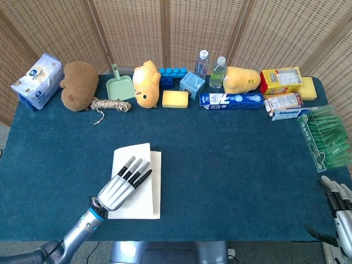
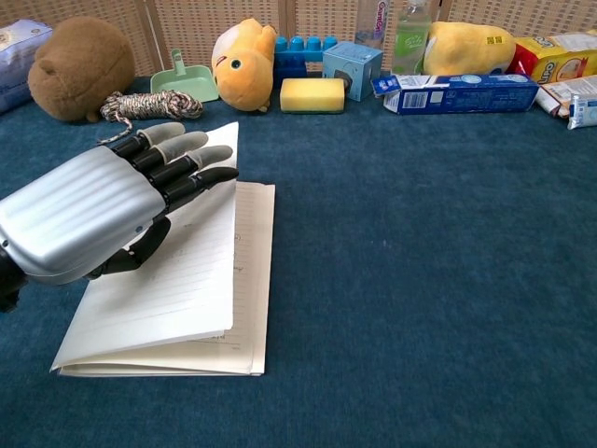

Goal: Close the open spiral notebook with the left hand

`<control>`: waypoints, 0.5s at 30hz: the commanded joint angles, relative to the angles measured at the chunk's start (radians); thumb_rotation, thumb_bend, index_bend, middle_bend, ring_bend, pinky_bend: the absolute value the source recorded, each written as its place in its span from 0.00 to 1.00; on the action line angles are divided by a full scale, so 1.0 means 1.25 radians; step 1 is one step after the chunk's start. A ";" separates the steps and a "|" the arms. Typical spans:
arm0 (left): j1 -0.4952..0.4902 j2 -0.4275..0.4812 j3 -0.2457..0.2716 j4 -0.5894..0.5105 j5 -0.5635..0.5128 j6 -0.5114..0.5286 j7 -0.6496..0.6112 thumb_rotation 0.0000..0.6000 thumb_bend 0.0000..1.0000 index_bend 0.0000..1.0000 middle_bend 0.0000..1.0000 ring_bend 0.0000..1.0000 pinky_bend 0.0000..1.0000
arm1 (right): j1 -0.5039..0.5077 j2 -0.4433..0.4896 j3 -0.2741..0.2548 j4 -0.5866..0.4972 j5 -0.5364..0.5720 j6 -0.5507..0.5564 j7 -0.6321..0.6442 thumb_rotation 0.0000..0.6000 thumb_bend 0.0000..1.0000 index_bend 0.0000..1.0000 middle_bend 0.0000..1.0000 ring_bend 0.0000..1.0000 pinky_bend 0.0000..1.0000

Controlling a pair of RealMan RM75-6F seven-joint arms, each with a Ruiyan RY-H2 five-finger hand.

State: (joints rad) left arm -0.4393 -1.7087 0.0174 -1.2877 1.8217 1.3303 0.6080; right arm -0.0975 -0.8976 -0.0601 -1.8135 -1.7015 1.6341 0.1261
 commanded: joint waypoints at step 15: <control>0.013 0.007 -0.006 -0.046 -0.065 -0.026 -0.016 1.00 0.30 0.00 0.00 0.00 0.05 | 0.002 -0.001 -0.002 -0.002 -0.001 -0.005 -0.003 1.00 0.00 0.00 0.00 0.00 0.00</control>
State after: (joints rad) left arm -0.4226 -1.7150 0.0191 -1.3245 1.7473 1.3004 0.5745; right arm -0.0951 -0.8993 -0.0629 -1.8155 -1.7027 1.6273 0.1225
